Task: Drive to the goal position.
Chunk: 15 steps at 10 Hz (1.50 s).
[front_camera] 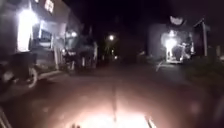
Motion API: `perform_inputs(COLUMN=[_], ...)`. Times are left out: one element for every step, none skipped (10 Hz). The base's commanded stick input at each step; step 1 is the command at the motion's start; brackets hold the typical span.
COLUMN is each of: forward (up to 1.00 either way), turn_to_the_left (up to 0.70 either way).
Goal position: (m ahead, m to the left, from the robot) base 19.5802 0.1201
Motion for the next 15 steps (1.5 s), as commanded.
perform_inputs(forward=[1.0, 1.0, 1.0, 1.0, 1.0, 1.0, 1.0, 1.0, 1.0, 1.0, 1.0, 1.0, 1.0, 1.0, 1.0], turn_to_the_left=[0.0, 0.0, 0.0, 0.0, 0.0, 0.0, 0.0, 0.0, 0.0, 0.0, 0.0, 0.0, 0.0, 0.0, -0.27])
